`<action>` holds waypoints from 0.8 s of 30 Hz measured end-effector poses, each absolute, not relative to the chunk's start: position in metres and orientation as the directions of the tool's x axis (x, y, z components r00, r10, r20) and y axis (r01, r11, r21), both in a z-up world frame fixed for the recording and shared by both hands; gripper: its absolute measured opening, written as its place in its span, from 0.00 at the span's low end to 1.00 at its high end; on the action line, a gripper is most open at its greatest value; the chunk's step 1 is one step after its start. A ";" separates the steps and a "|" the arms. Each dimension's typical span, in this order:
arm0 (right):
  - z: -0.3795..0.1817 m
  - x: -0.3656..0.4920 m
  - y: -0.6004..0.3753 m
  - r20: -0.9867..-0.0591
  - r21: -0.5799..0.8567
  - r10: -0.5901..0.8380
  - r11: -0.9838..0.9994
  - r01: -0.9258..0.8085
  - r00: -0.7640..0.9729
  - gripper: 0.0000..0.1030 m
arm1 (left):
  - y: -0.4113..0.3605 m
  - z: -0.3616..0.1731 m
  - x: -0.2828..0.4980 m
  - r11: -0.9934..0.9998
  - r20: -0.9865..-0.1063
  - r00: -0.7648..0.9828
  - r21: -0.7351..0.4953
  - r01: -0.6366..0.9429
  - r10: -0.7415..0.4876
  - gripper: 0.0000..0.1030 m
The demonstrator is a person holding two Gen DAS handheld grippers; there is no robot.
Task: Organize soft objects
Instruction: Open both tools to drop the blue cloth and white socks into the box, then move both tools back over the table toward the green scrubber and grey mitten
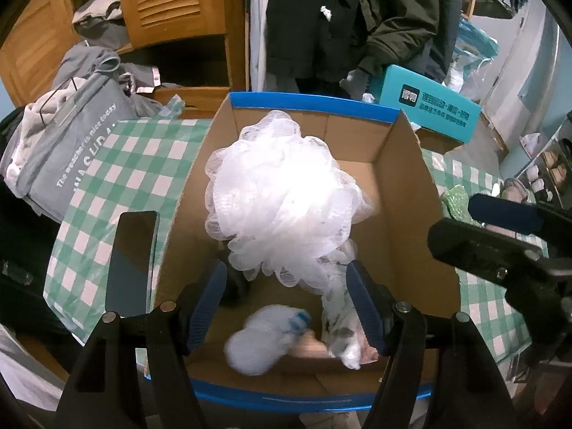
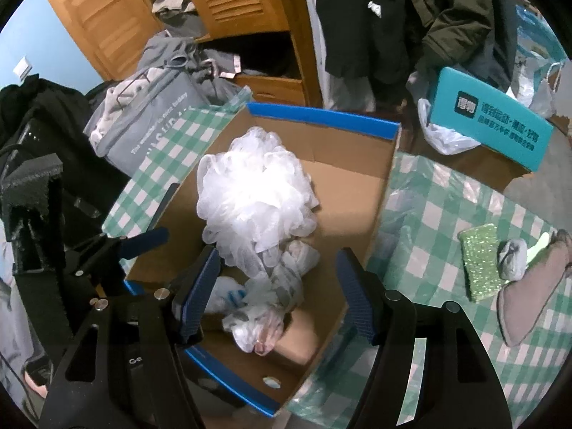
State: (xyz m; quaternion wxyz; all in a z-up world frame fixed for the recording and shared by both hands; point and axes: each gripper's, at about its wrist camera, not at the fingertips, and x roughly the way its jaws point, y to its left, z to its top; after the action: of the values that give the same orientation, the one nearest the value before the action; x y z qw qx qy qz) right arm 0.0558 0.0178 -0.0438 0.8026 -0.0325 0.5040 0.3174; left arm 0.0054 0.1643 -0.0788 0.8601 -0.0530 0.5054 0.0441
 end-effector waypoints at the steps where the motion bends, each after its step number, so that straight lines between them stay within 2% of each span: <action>1: -0.043 0.055 0.015 -0.830 0.259 0.470 0.801 -0.540 0.300 0.67 | 0.162 -0.078 0.005 0.992 -0.872 0.489 -0.047 -0.120 0.018 0.69; 24: -0.039 0.052 -0.075 -0.845 0.193 0.357 0.898 -0.396 0.399 0.68 | 0.096 -0.058 0.002 1.000 -0.852 0.523 -0.001 0.011 -0.006 0.70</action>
State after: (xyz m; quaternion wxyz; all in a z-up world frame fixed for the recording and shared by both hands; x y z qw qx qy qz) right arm 0.0518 -0.0750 -0.0393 0.8360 -0.0196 0.4999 0.2254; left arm 0.0023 0.0965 -0.0575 0.8726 0.0024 0.4885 -0.0050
